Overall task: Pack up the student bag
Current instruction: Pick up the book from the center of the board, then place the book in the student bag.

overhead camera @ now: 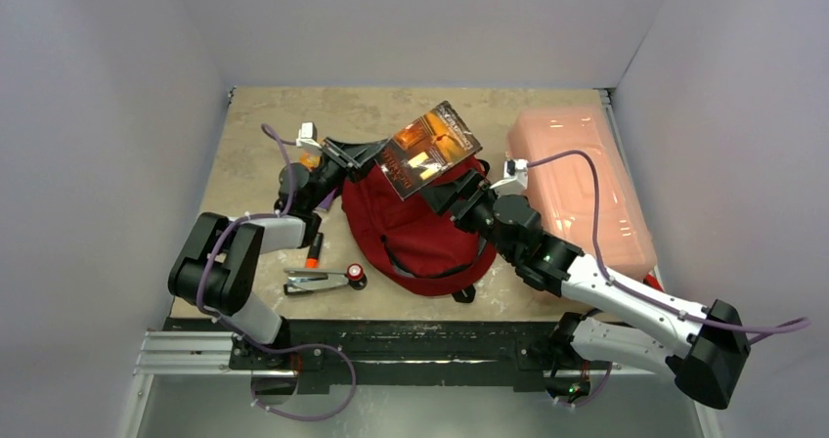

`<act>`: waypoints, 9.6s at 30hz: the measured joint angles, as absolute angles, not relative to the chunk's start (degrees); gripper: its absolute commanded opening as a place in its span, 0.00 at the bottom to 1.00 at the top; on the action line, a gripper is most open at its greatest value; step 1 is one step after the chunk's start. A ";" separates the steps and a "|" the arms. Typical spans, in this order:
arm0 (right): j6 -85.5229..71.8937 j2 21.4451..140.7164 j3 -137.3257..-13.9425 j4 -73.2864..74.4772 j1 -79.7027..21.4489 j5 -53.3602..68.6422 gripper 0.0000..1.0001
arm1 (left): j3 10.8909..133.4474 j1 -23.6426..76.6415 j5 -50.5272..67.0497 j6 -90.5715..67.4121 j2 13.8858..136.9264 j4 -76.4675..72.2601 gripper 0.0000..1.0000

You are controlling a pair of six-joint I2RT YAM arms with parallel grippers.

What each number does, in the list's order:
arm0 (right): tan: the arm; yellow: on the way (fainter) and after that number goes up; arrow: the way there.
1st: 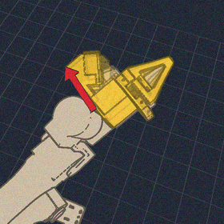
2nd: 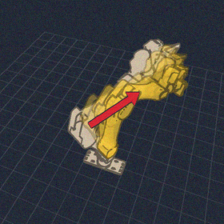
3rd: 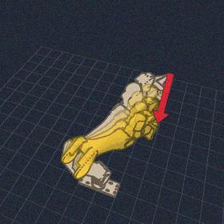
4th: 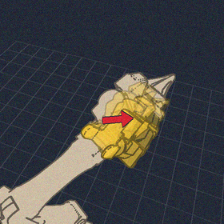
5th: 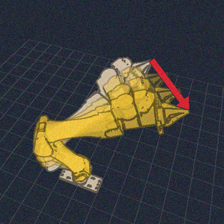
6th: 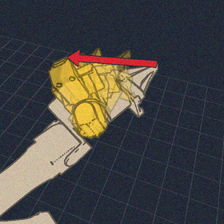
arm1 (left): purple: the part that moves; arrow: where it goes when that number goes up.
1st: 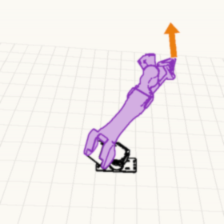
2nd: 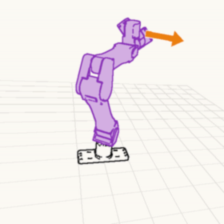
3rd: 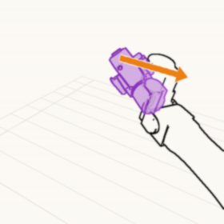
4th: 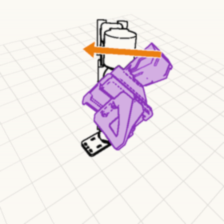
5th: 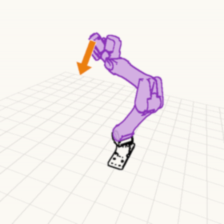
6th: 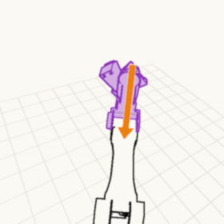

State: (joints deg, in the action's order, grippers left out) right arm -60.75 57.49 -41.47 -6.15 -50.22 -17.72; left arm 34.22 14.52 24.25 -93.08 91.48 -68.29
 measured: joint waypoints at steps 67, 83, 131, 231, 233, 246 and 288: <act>-25.45 47.97 -63.02 33.65 -48.66 17.63 0.00 | 52.18 35.16 58.78 -40.29 73.60 -36.47 0.51; -23.62 45.41 -59.05 28.12 -48.10 20.29 0.54 | 52.62 33.15 68.99 -69.63 83.81 -74.74 0.00; -64.69 45.04 -31.16 -32.67 -48.47 -4.03 0.00 | 44.14 33.82 21.63 -76.53 63.09 -29.61 0.63; -66.24 25.58 -41.23 44.62 -48.75 9.85 0.00 | 73.28 63.55 -30.26 5.69 79.72 21.41 0.00; -69.89 26.33 -37.69 41.43 -48.75 9.61 0.00 | 71.77 63.55 -29.58 6.81 77.65 20.36 0.00; -84.23 38.28 -35.94 18.48 -48.75 -5.93 0.00 | 64.88 65.23 -26.22 13.13 72.27 14.48 0.00; -77.80 85.65 -32.03 -31.03 -48.77 -19.44 0.85 | 63.86 65.32 -24.14 15.64 70.70 13.76 0.00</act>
State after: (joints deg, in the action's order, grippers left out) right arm -77.80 85.65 -32.03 -31.03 -48.77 -19.44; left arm 63.86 65.32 -24.14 15.64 70.70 13.76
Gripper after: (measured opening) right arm 0.748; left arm 0.020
